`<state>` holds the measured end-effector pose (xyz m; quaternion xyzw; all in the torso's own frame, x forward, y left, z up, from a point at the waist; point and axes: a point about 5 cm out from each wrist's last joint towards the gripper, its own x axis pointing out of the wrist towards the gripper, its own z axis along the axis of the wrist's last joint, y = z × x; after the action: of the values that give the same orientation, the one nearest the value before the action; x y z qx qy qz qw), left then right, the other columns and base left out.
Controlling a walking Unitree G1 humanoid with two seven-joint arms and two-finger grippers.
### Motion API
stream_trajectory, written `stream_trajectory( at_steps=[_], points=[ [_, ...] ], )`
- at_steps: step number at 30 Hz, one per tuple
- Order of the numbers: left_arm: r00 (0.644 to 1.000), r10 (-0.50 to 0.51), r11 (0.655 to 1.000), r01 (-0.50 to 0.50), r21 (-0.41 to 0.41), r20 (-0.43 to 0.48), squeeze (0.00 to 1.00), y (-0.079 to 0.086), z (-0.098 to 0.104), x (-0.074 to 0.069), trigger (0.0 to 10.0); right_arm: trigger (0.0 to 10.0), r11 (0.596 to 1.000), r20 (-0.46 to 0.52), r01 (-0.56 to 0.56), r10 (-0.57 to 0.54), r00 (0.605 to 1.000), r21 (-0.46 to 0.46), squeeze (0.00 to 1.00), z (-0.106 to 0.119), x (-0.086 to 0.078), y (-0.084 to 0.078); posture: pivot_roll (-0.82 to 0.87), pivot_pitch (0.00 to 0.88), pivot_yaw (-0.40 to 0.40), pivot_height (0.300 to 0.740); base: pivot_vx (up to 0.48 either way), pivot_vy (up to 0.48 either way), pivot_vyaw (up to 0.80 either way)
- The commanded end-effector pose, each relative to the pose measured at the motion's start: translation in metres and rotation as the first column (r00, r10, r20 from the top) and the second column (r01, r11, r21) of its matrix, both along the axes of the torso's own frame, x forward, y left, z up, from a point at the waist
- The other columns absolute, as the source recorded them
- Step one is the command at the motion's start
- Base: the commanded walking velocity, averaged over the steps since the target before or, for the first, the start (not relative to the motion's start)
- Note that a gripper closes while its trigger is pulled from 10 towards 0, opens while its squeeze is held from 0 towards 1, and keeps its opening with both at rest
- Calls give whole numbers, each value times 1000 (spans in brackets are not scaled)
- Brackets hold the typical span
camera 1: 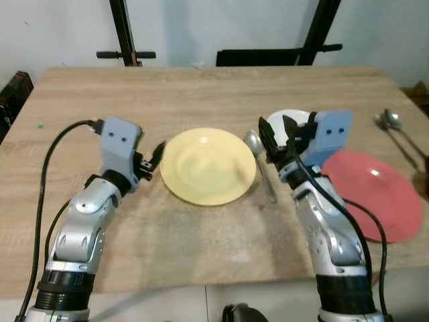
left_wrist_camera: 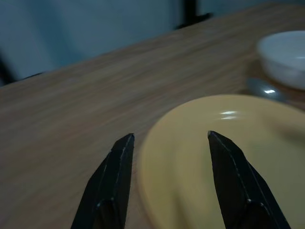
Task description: Setting the table
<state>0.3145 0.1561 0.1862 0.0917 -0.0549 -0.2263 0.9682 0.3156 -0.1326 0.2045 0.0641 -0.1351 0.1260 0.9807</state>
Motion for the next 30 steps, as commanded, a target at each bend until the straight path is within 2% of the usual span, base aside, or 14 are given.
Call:
stream_trajectory(
  at_steps=[1,5,8,9,14,17,22,25,30],
  points=[
    [999,-37,999,38,11,-5,0,-1,-2,-1,10000,10000,1000,-10,-2,3,1000,5,0,-2,-1,0,-83,21,51,740,0,0,0],
    [983,-180,984,180,-12,-24,16,-10,-1,1,10000,10000,1000,-46,-12,12,999,-1,0,-8,-2,0,-88,28,48,740,0,0,0],
    [972,-231,973,229,-38,-52,24,-13,-5,4,10000,10000,999,-74,-43,44,996,20,0,-12,-3,2,-88,34,47,740,0,0,0],
    [966,-246,968,241,-69,-84,24,-16,-12,10,10000,10000,997,-95,-74,76,993,27,0,-15,-4,7,-91,38,44,740,0,0,0],
    [953,-278,959,268,-96,-122,8,-23,-22,18,10000,10000,991,-113,-126,129,985,34,0,-18,-5,15,-100,47,37,740,0,0,0],
    [949,-280,960,272,-72,-146,8,-25,-31,23,10000,10000,984,-129,-169,174,976,47,0,-19,-5,22,-106,53,34,740,0,0,0],
    [966,-190,982,188,-28,-177,20,-12,-43,35,10000,10000,982,-177,-178,188,966,68,0,-25,-1,28,-104,59,25,740,0,0,0],
    [957,-172,985,169,-34,-232,24,-2,-57,31,10000,10000,986,-221,-159,166,961,52,0,-32,4,28,-99,67,19,740,0,0,0],
    [936,-177,984,168,-53,-304,12,8,-83,12,10000,10000,991,-283,-136,130,950,-2,0,-44,5,25,-93,80,14,740,0,0,0]
  ],
)
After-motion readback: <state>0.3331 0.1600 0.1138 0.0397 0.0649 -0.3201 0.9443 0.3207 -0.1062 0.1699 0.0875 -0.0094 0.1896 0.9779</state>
